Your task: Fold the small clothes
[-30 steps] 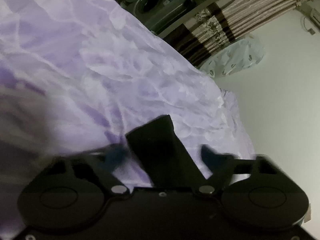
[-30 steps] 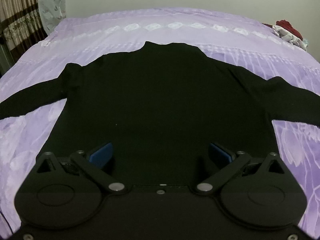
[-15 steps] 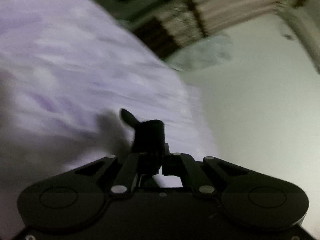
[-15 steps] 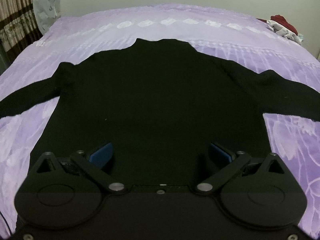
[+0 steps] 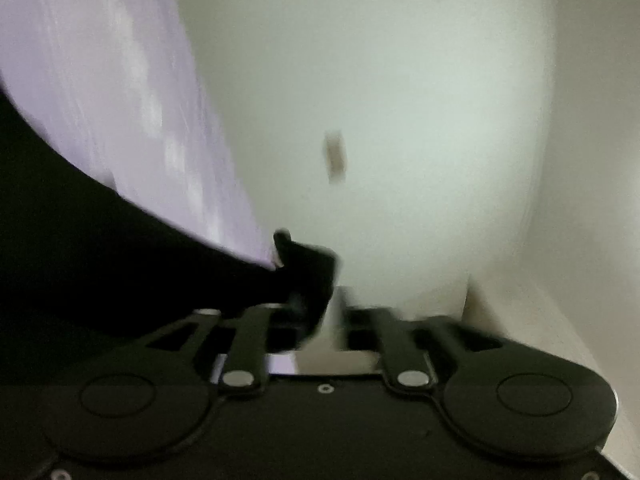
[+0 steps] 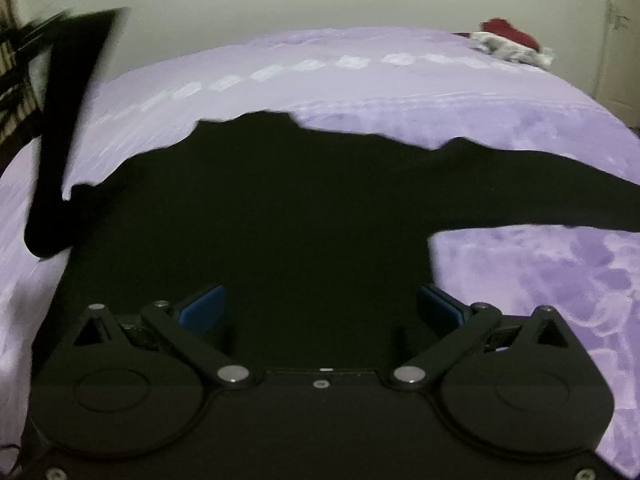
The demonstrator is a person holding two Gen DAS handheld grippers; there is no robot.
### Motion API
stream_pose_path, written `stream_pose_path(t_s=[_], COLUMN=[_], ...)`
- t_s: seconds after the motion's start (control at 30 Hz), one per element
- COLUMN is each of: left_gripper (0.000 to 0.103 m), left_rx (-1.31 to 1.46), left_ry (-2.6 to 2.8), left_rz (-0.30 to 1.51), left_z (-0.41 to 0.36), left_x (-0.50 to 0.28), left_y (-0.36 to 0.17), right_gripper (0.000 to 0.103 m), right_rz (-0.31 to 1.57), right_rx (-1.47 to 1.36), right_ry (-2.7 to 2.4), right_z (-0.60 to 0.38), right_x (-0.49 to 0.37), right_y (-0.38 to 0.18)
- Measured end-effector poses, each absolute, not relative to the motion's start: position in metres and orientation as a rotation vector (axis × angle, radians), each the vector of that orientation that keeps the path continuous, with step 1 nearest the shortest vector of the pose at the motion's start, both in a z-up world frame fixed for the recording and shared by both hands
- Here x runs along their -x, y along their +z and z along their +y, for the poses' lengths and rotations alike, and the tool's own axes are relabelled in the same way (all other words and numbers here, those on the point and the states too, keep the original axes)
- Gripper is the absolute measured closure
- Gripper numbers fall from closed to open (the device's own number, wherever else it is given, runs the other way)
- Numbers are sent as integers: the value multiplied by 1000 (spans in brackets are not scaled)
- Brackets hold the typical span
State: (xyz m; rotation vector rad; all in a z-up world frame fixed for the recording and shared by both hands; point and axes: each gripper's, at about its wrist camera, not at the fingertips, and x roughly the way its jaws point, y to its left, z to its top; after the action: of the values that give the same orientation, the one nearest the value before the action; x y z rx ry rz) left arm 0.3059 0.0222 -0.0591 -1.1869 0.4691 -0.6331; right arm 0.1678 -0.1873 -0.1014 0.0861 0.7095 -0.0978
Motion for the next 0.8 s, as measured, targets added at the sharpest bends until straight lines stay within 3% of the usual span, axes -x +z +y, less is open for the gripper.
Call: stream_pose_path(t_s=[0.03,0.1,0.2,0.3,0.37,0.43,0.73,0.77,0.8], left_gripper=[53,53,52,52,52,52,52,52,52], left_rx=[1166,1122,1065,932,860,839,828,822,819], left_ry=[-639,-632,-512,-292,-168,-90,-42,-46,-53], left_rz=[508,543,545,530,536,558,621,622,618], left_z=[8,3,43,97,128,147,156,155,155], left_x=[-306,-301,-289,-270,-257,-248,-247,-247,-246], left_y=[-63,-72,-85,-94,-103,-115,-141,-140,-136], right_gripper=[5,5,6,28,52,57,55,64,81], right_rz=[704,690,672,658,666,669,695,684,673], right_rx=[-92,-104,-160,-287,-381,-469,-714,-734,-739], right_ry=[-113,-130,-127,-91,-68,-52,-92,-98,-100], right_z=[-195,-208,-230,-255,-267,-272,-266,-267,-267], right_x=[-168,-168,-175,-192,-210,-225,-282,-288,-291], right_y=[-99,-96,-97,-107,-117,-129,-167,-166,-164])
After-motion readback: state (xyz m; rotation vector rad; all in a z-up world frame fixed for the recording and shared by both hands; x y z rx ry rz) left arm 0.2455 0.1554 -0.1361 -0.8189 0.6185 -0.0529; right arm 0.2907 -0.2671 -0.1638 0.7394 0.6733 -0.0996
